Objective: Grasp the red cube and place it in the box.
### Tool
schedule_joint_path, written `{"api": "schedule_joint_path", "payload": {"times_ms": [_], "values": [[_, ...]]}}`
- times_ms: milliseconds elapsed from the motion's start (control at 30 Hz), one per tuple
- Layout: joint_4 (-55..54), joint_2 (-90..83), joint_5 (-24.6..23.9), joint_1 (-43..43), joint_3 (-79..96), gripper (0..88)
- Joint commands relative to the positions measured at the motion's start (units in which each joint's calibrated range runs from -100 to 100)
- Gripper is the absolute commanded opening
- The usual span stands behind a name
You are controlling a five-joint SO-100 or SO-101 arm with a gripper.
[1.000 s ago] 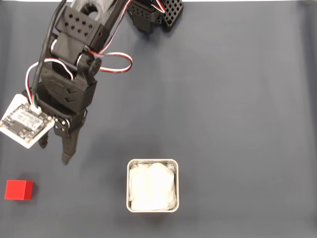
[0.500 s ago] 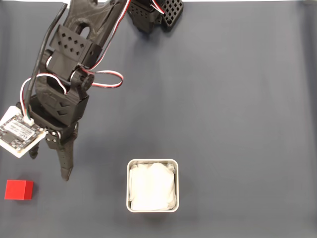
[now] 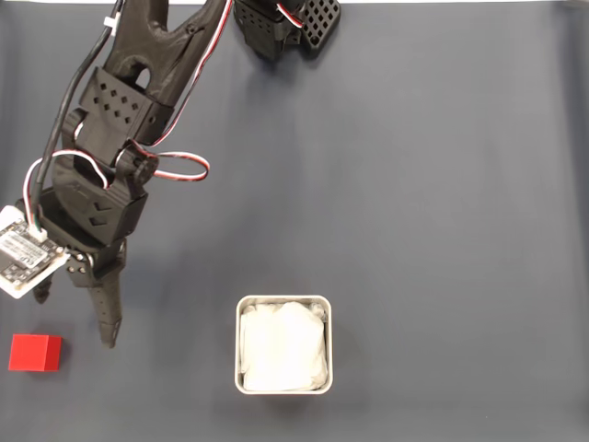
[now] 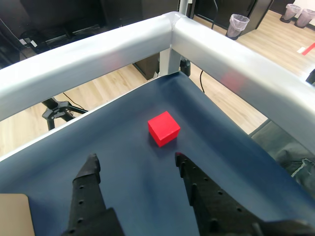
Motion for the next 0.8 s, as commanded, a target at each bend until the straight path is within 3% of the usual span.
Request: {"api": "schedule_joint_path", "payload": {"times_ms": [0, 767], "values": [[-1.59, 0.26, 0.49, 0.7, -3.87, 37.1], [-5.68, 10.49, 2.15, 2.12, -11.9, 43.1]]}}
